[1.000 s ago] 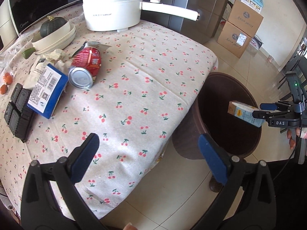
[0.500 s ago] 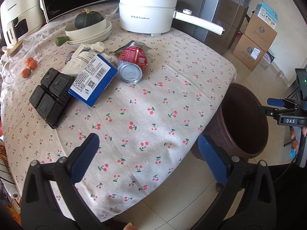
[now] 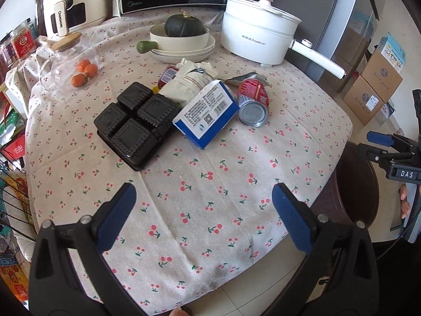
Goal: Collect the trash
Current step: 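Move both grippers back over the table toward the red can, then grasp the red can with the right gripper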
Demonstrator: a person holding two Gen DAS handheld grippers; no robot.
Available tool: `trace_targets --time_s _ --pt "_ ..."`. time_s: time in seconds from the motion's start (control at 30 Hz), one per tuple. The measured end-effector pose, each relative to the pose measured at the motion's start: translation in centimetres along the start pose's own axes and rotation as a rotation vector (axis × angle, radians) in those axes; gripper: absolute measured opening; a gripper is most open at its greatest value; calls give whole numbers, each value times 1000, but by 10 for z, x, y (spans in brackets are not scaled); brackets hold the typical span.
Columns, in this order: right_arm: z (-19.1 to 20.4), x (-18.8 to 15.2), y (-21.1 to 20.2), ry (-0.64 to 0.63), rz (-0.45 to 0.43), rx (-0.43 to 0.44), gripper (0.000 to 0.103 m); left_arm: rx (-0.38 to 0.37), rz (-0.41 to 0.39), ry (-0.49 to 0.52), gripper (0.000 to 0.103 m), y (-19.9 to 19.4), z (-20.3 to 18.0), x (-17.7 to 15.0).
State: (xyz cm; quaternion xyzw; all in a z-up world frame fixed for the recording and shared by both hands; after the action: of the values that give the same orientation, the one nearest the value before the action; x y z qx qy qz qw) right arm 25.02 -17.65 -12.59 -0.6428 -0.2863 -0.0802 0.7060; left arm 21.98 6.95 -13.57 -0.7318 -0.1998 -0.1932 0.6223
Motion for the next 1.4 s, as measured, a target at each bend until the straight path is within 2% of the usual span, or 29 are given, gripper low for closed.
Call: trace_targets --time_s 0.4,0.97,1.07,1.3,1.4 --pt "56 24 29 -43 -1 33 85 55 0 -111 103 -8 65 -13" --pt "121 61 81 -18 -31 80 85 97 6 -192 103 -9 112 -23" --pt "117 71 92 23 -46 72 85 92 5 -204 103 -9 115 -23" --pt "81 99 113 198 -90 55 85 91 12 -211 103 -7 117 -22" --pt "74 104 124 229 -88 57 85 97 21 -206 103 -3 117 -21"
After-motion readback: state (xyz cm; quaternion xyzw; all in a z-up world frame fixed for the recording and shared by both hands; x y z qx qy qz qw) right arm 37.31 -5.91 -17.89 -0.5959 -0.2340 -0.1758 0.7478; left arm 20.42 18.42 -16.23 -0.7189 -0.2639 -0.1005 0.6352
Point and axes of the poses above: each gripper's, at about its wrist camera, not at the fingertips, and y roughly the way its jaws point, z to its left, x to its top, the point moved 10 cm from there along y, roughly the way its jaws point, and after that the axes turned 5 degrees about -y, right-handed, at the moved point
